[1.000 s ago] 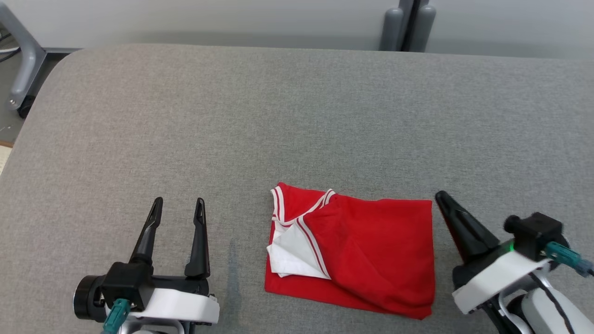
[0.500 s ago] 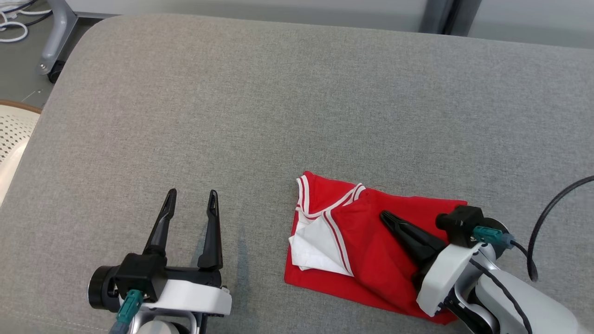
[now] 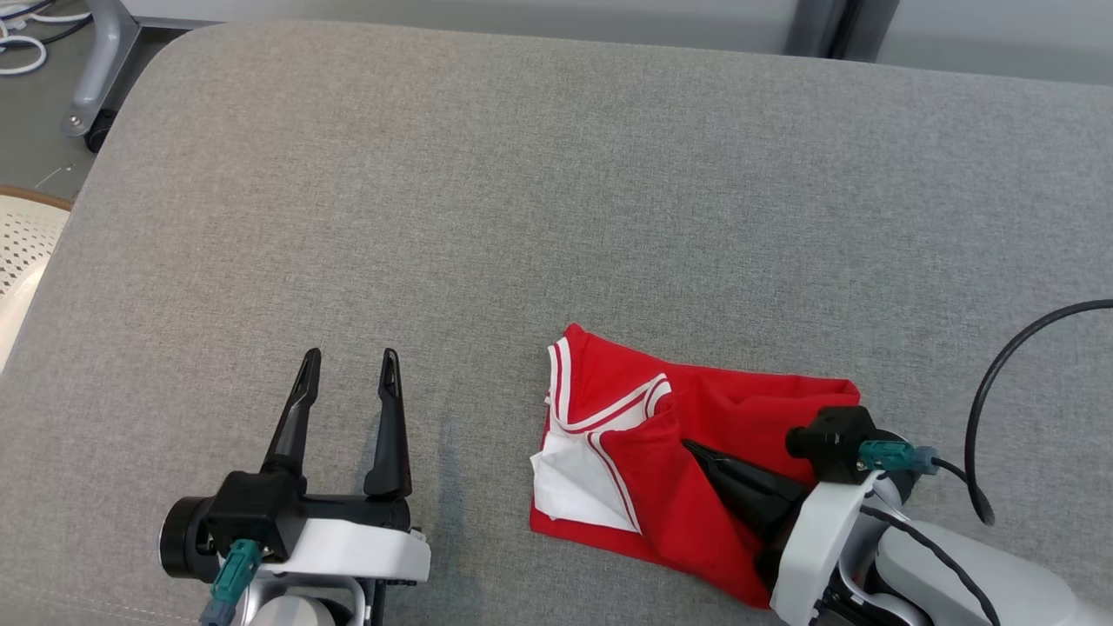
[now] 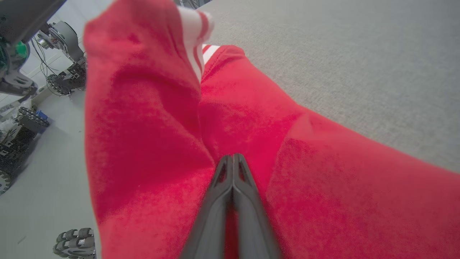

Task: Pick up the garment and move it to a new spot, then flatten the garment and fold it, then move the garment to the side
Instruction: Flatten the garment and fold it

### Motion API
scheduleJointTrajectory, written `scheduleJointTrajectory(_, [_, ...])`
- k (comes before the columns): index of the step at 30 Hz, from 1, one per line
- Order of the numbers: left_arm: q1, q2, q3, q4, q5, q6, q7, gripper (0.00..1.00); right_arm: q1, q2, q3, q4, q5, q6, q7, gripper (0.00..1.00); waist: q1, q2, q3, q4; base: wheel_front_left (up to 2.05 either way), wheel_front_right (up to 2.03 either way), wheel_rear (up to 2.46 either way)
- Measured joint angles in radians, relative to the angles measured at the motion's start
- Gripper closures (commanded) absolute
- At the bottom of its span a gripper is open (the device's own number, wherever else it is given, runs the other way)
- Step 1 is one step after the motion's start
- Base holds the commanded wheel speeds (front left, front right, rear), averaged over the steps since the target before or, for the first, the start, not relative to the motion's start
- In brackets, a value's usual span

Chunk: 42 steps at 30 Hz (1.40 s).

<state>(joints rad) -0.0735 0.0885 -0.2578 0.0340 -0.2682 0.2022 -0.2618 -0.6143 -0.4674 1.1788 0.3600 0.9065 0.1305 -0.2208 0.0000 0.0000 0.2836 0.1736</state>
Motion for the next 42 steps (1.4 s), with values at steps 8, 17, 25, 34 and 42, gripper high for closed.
scheduleJointTrajectory(8, [0.005, -0.004, 0.015, -0.005, 0.018, -0.009, 0.000, 0.00, -0.035, -0.040, 0.063, -0.058, 0.026, 0.000, -0.019, 1.00, 0.0000, 0.0000, -0.011, -0.013, 0.00, 0.00, 0.00])
scheduleJointTrajectory(17, [0.027, -0.002, 0.031, -0.008, 0.025, -0.017, 0.000, 0.00, -0.008, -0.067, 0.089, -0.157, -0.001, 0.000, -0.030, 1.00, 0.0000, 0.0000, -0.035, -0.041, 0.00, 0.00, 0.00])
scheduleJointTrajectory(25, [0.027, 0.001, 0.038, -0.012, 0.030, -0.021, -0.001, 0.00, 0.037, -0.069, 0.089, -0.197, -0.010, 0.000, -0.025, 1.00, 0.0000, 0.0000, -0.047, -0.065, 0.00, 0.00, 0.00])
scheduleJointTrajectory(34, [0.049, 0.021, 0.050, -0.025, 0.030, -0.016, -0.001, 0.00, 0.167, -0.030, -0.333, -0.178, -0.054, 0.000, -0.039, 0.00, 0.0000, 0.0000, -0.071, -0.110, 0.00, 0.00, 0.00])
scheduleJointTrajectory(42, [0.053, 0.044, 0.055, -0.047, 0.030, -0.011, 0.024, 0.00, 0.354, 0.070, -0.804, -0.223, -0.253, 0.000, -0.041, 0.00, 0.0000, 0.0000, -0.104, -0.154, 0.00, 0.00, 0.00])
